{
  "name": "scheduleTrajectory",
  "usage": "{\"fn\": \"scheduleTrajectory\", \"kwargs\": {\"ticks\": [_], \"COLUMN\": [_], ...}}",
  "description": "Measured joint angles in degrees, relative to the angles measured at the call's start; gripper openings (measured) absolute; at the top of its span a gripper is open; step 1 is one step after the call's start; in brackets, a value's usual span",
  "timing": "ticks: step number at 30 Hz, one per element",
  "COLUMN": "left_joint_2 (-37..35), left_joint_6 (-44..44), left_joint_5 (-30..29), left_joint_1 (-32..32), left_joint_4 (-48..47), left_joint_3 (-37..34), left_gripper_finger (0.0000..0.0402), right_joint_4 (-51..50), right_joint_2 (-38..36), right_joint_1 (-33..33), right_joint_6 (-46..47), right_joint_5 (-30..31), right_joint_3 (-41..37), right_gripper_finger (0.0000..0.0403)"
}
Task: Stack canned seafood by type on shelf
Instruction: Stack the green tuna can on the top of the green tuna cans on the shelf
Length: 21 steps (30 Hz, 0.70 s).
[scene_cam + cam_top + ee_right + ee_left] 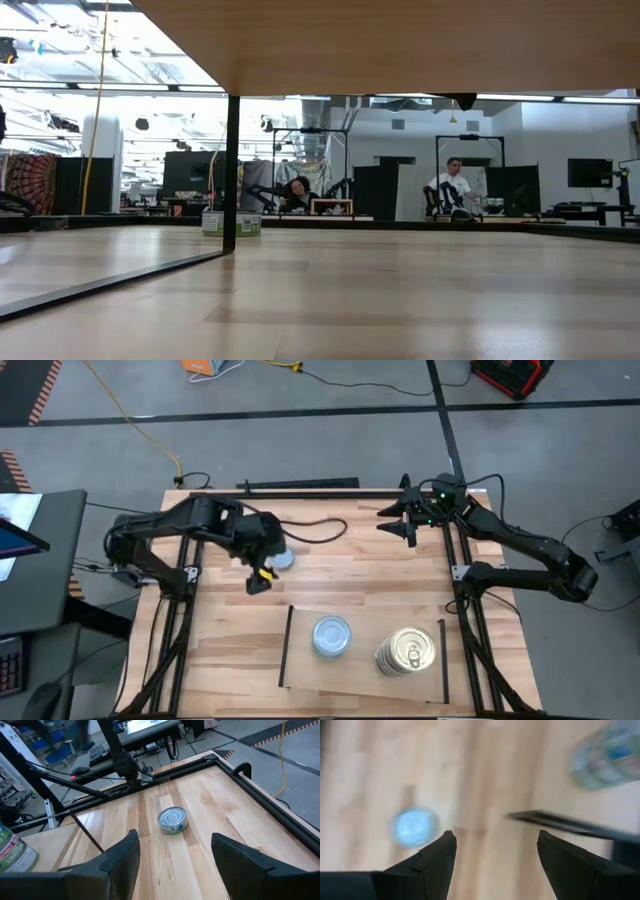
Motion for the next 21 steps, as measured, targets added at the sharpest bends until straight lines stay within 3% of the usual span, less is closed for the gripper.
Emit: {"fn": "scheduleTrajectory", "kwargs": {"ticks": [3, 7, 16, 21], "left_joint_2": [-1.3, -5.4, -24.1, -29.2], "left_joint_6": [0.2, 1.0, 2.0, 6.5], "left_joint_5": [-5.7, -6.4, -7.2, -17.5], "left_joint_1": [0.0, -0.1, 3.5, 3.6], "left_joint_4": [-1.9, 2.5, 27.9, 36.7], "left_joint_3": [-1.5, -9.6, -39.2, -55.2], "left_gripper_finger": [0.0267, 0.0259, 0.0226, 0.0222], "right_joint_4": [0.0, -0.1, 1.4, 3.3], "right_joint_2": [0.0, 0.0, 0.0, 0.2], "right_joint_1": [0.0, 0.3, 3.0, 3.5], "right_joint_6": [0.0, 0.0, -0.3, -2.5], "right_joint_5": [0.0, 0.0, 0.1, 0.8], "right_joint_3": [0.0, 0.0, 0.0, 0.0], "right_gripper_finger": [0.027, 0.027, 0.027, 0.027]}}
